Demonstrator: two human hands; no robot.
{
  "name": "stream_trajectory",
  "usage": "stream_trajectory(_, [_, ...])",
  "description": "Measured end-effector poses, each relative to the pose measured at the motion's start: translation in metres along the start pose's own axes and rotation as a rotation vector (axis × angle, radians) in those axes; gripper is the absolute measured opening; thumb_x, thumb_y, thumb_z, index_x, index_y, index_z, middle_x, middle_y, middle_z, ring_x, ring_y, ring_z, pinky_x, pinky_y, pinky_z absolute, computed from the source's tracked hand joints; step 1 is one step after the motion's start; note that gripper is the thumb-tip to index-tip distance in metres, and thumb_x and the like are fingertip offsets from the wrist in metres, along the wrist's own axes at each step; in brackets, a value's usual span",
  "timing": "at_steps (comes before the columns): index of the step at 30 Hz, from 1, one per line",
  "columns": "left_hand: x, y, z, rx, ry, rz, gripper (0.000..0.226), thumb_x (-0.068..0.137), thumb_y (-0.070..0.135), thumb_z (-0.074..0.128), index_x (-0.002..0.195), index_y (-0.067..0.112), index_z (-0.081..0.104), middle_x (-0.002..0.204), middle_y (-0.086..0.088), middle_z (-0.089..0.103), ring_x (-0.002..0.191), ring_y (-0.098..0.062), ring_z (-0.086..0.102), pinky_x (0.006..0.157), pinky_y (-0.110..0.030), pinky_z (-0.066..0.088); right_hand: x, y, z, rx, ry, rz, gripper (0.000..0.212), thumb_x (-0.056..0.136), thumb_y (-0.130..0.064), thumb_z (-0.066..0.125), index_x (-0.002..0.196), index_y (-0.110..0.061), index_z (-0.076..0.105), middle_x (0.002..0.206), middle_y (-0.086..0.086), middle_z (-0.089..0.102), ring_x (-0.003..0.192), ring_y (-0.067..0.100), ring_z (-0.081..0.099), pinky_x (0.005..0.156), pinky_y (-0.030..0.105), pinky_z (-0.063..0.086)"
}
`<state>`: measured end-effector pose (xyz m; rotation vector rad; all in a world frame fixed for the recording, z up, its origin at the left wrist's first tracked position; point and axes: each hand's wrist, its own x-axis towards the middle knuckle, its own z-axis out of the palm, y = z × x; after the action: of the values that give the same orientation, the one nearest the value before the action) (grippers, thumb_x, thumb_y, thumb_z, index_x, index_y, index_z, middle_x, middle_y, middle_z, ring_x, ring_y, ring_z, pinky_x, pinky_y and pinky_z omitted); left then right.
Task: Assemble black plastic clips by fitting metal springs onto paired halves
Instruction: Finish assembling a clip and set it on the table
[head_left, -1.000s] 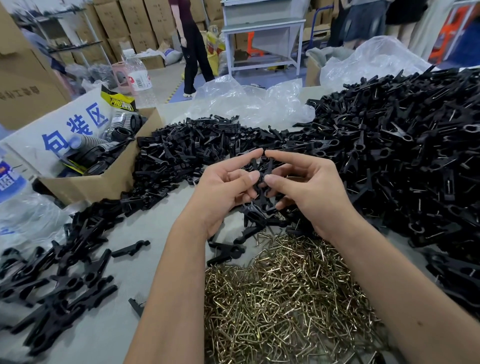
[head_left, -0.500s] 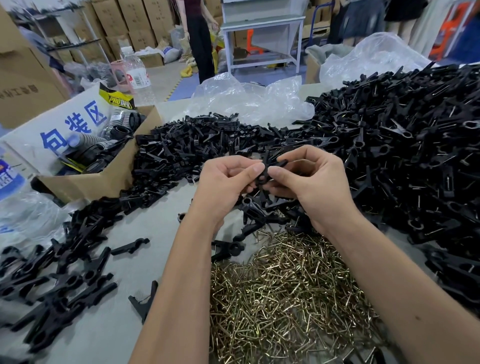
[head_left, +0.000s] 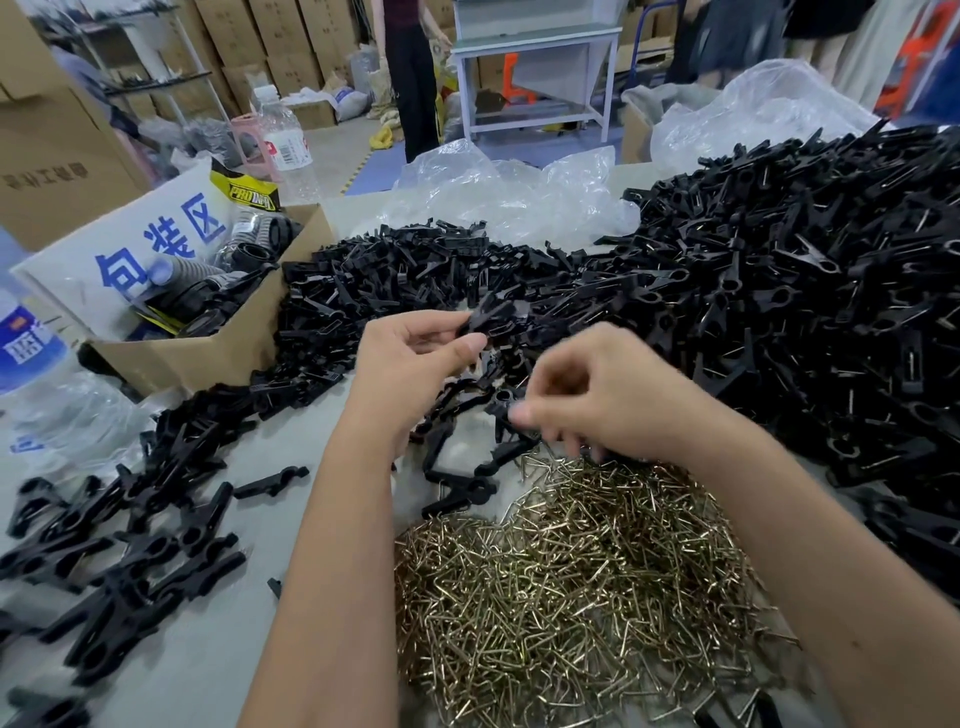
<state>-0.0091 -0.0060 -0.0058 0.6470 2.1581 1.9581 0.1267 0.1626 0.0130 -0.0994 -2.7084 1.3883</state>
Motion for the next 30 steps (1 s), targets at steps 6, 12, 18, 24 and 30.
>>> stream_trajectory(6, [0.001, -0.004, -0.002, -0.032, 0.056, 0.000, 0.016, 0.084, 0.011, 0.085, 0.099, 0.013, 0.078, 0.077, -0.002, 0.069, 0.066, -0.009, 0.065, 0.068, -0.019, 0.053, 0.000, -0.015, 0.019, -0.679, -0.102, 0.041, 0.025, 0.078, -0.040, 0.089, 0.098, -0.031, 0.077, 0.073, -0.013, 0.067, 0.077, 0.014, 0.069, 0.075, 0.031, 0.059])
stream_trajectory(12, [0.000, -0.002, -0.002, -0.011, 0.037, 0.008, 0.019, 0.081, 0.008, 0.086, 0.097, 0.016, 0.079, 0.081, -0.004, 0.065, 0.076, -0.014, 0.063, 0.074, -0.025, 0.056, 0.000, -0.011, 0.015, -0.382, -0.135, -0.007, 0.024, 0.078, -0.025, 0.091, 0.072, -0.030, 0.068, 0.071, -0.020, 0.067, 0.065, -0.002, 0.063, 0.059, 0.014, 0.047])
stream_trajectory(18, [0.000, -0.001, -0.008, 0.015, 0.054, 0.000, 0.024, 0.078, 0.009, 0.088, 0.094, 0.026, 0.081, 0.094, -0.005, 0.072, 0.088, -0.016, 0.066, 0.087, -0.034, 0.059, -0.002, -0.004, 0.002, 0.166, 0.080, -0.008, 0.008, 0.089, -0.020, 0.082, 0.081, -0.021, 0.080, 0.070, 0.004, 0.075, 0.055, 0.014, 0.067, 0.049, 0.021, 0.051])
stream_trajectory(24, [-0.004, 0.002, -0.011, 0.031, -0.094, 0.046, 0.034, 0.074, 0.002, 0.089, 0.091, 0.031, 0.084, 0.076, 0.003, 0.075, 0.075, -0.008, 0.068, 0.078, -0.028, 0.059, 0.003, 0.007, 0.001, 0.643, 0.431, 0.121, 0.010, 0.089, 0.002, 0.077, 0.090, -0.006, 0.081, 0.079, 0.011, 0.077, 0.068, 0.017, 0.073, 0.059, 0.020, 0.055])
stream_trajectory(30, [-0.006, 0.005, -0.006, 0.076, -0.205, 0.098, 0.033, 0.075, 0.000, 0.088, 0.097, 0.025, 0.084, 0.073, -0.007, 0.073, 0.073, -0.013, 0.068, 0.082, -0.030, 0.060, 0.002, 0.013, -0.002, 0.454, 0.394, 0.170, 0.006, 0.087, -0.015, 0.083, 0.082, -0.017, 0.081, 0.076, 0.008, 0.077, 0.056, 0.010, 0.060, 0.045, 0.020, 0.043])
